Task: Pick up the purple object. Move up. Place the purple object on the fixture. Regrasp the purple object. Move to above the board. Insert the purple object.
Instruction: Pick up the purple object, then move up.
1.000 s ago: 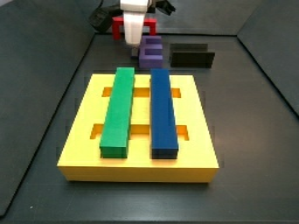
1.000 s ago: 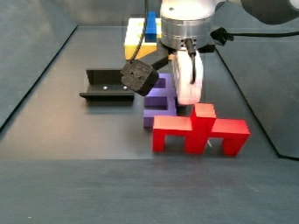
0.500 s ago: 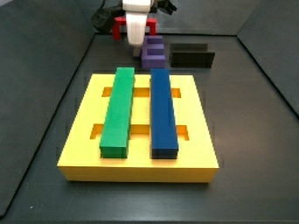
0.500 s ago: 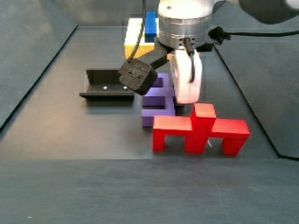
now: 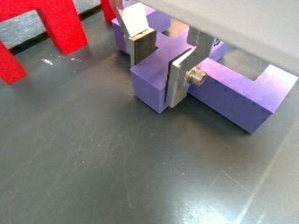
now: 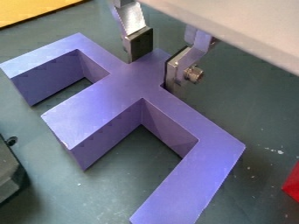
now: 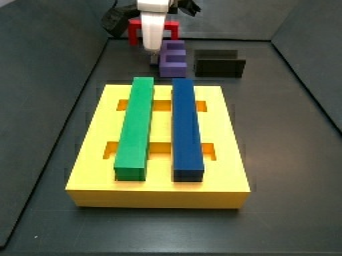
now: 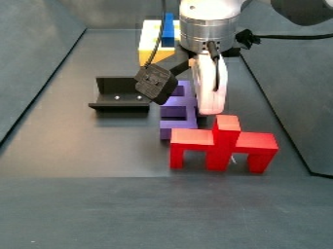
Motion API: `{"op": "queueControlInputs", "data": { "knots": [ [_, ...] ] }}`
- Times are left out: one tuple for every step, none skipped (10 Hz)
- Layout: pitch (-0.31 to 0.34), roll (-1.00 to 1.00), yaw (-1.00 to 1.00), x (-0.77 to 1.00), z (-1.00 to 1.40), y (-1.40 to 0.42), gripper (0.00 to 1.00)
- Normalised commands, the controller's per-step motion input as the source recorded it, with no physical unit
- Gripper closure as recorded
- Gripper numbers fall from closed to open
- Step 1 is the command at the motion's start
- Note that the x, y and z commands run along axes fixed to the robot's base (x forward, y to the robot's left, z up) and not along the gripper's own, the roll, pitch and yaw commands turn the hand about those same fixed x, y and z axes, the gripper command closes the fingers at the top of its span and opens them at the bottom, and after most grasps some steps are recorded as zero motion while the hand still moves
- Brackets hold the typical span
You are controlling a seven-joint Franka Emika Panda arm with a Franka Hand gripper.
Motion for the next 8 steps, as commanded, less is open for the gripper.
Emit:
{"op": "queueControlInputs", "data": {
  "knots": [
    [0.000, 0.00, 0.00, 0.00, 0.00, 0.00, 1.00],
    [0.000, 0.00, 0.00, 0.00, 0.00, 0.00, 1.00],
    [0.000, 0.00, 0.00, 0.00, 0.00, 0.00, 1.00],
    [0.000, 0.00, 0.00, 0.00, 0.00, 0.00, 1.00],
    [0.000, 0.00, 0.00, 0.00, 0.83, 0.00, 1.00],
    [-0.023, 0.01, 0.02, 0.05, 0.86, 0.07, 1.00],
    [0.023, 0.01, 0.01, -0.01, 0.58, 0.04, 1.00],
    [0.015, 0.02, 0.00, 0.00, 0.37, 0.03, 1.00]
  ]
}}
